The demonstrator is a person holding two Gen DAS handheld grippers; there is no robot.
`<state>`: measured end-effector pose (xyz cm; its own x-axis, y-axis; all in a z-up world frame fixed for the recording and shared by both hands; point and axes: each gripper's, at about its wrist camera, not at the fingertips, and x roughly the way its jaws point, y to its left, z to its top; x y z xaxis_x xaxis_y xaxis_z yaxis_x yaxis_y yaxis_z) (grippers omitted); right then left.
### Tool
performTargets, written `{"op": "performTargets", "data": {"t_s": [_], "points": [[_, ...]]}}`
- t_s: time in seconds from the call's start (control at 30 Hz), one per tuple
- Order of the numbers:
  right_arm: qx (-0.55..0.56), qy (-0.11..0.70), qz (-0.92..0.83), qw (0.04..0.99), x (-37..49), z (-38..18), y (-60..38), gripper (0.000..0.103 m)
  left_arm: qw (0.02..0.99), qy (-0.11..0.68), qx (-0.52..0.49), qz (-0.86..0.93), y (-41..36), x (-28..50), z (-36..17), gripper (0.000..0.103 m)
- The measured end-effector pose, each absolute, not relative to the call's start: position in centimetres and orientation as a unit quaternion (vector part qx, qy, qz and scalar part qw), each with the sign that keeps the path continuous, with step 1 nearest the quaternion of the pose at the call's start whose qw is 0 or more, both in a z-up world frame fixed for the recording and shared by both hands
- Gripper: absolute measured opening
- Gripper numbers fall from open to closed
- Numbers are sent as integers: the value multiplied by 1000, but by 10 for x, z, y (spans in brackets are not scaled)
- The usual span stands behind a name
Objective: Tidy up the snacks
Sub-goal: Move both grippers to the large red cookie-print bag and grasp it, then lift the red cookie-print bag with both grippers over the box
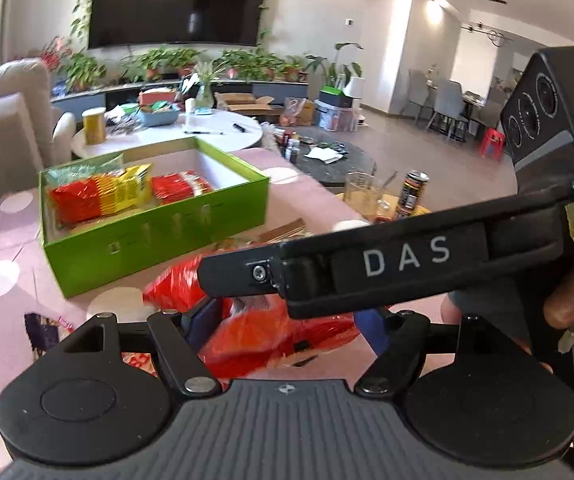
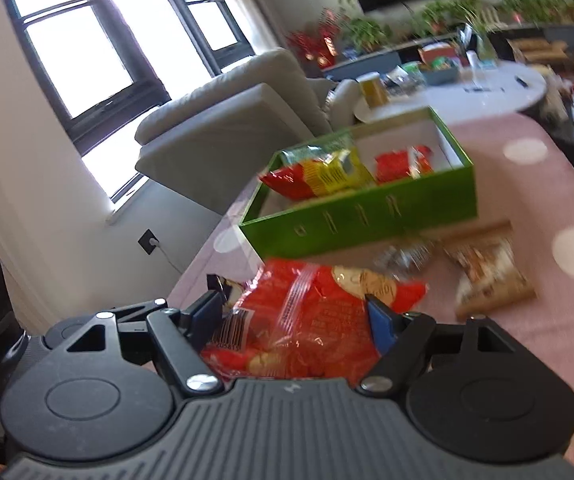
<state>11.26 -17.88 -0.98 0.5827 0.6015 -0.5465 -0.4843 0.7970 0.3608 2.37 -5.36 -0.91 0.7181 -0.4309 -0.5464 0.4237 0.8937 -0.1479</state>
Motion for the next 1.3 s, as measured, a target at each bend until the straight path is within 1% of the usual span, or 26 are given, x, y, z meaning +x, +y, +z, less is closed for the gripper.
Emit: {"op": "performTargets", "data": {"t_s": [0.17, 0.33, 0.6, 0.73, 0.93, 1.13, 1.3], "points": [[74, 356, 305, 880, 126, -23, -165, 65, 922, 326, -25, -208, -38, 40, -28, 69], [90, 374, 288, 877, 129, -31, -174, 65, 917, 334, -35, -214, -33, 44, -36, 75], [100, 394, 271, 872, 128, -43, -186, 65, 911, 346, -22, -222, -38, 39, -43, 79], [113, 405, 274, 865, 125, -48, -193, 65, 908, 354, -10, -224, -42, 36, -45, 79], [95, 411, 259, 869, 113, -50, -204, 65, 906, 351, -9, -237, -41, 29, -40, 79], [79, 379, 252, 887, 109, -39, -206, 65, 908, 350, 3, -231, -47, 31, -38, 79], [115, 405, 260, 869, 114, -47, -213, 65, 900, 366, 8, -236, -52, 34, -48, 79]]}}
